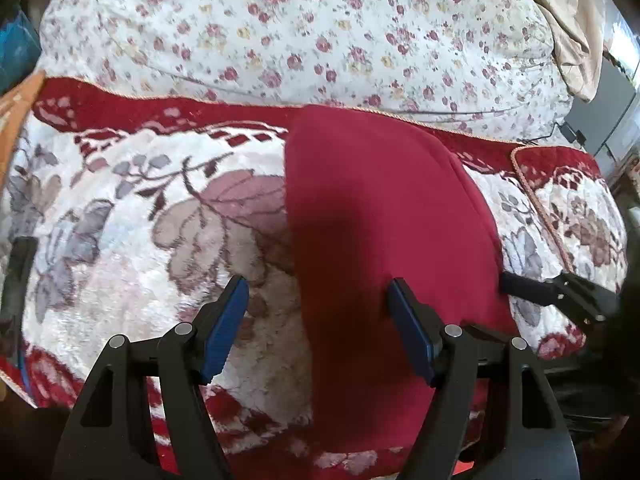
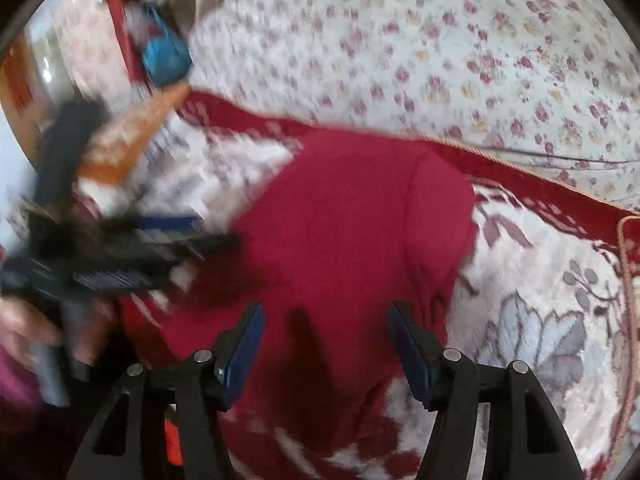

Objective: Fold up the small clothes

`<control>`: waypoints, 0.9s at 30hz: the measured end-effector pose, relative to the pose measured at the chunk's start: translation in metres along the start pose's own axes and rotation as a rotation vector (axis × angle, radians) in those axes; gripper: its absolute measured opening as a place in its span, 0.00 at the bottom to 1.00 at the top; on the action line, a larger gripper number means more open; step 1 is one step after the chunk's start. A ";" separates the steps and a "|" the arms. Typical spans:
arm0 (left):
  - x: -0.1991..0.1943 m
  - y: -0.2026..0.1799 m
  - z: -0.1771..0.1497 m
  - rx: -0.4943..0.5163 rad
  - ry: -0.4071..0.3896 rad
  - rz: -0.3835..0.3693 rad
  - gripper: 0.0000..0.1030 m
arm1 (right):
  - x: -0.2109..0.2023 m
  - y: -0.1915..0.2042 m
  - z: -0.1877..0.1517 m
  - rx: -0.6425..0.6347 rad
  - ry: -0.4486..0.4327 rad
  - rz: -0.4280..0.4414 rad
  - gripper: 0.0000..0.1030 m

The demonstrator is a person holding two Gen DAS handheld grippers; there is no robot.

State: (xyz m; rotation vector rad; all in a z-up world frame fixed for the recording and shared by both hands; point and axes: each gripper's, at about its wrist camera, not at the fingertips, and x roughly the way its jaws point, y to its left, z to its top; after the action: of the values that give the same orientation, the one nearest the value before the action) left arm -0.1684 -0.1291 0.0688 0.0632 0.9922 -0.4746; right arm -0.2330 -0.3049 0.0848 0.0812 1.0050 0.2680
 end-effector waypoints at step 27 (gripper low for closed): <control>-0.009 -0.009 -0.014 0.055 -0.211 0.150 0.70 | -0.032 -0.026 -0.013 0.174 -0.245 -0.191 0.68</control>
State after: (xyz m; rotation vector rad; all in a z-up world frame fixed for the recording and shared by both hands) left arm -0.1871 -0.1301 0.0695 0.1332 0.7614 -0.3626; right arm -0.2547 -0.3390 0.0991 0.1710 0.7835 -0.0060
